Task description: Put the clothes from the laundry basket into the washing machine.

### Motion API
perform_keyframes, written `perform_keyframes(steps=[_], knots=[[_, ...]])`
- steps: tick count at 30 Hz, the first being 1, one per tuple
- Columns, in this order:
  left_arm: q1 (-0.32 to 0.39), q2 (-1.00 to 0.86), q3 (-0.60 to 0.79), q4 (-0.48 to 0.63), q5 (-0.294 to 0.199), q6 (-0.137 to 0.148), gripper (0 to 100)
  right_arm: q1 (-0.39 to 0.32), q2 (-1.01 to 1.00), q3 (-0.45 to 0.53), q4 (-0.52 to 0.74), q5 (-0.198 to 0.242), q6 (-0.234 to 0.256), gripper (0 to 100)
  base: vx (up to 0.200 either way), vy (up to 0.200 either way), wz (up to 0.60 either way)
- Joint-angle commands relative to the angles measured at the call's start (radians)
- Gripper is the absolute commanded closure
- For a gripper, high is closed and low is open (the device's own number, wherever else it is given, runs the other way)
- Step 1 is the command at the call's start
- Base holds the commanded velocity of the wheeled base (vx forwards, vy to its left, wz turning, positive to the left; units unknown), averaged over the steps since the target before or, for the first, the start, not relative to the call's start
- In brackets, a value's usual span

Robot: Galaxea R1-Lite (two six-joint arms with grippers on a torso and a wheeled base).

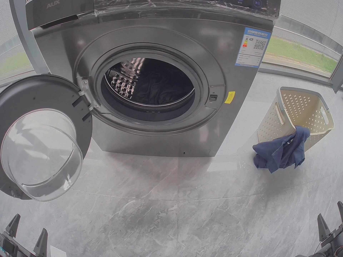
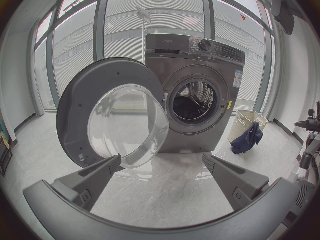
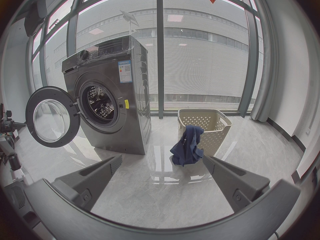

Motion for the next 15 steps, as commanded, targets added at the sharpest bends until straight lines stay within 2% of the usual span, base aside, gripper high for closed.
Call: perform_keyframes(steps=[1, 3, 4, 13, 15], knots=[[0.000, -0.012, 0.013, 0.000, 0.000, -0.001, 0, 0.000, -0.012, 0.016, 0.000, 0.000, 0.001, 0, 0.000, 0.000, -0.60], [0.000, -0.012, 0.013, -0.002, 0.000, 0.002, 0, -0.001, -0.012, 0.016, 0.000, 0.000, 0.001, 0, 0.000, 0.000, -0.60], [0.000, -0.012, 0.013, -0.002, 0.000, 0.004, 0, 0.000, -0.012, 0.016, 0.000, 0.000, 0.001, 0, 0.000, 0.000, 0.00], [0.000, -0.012, 0.013, -0.002, 0.000, -0.001, 0, 0.000, -0.012, 0.016, 0.000, 0.000, 0.000, 0, 0.000, -0.200, 0.00], [0.000, -0.012, 0.013, -0.002, 0.000, -0.001, 0, 0.000, -0.012, 0.016, 0.000, 0.000, 0.000, 0, 0.000, 0.000, 0.00]])
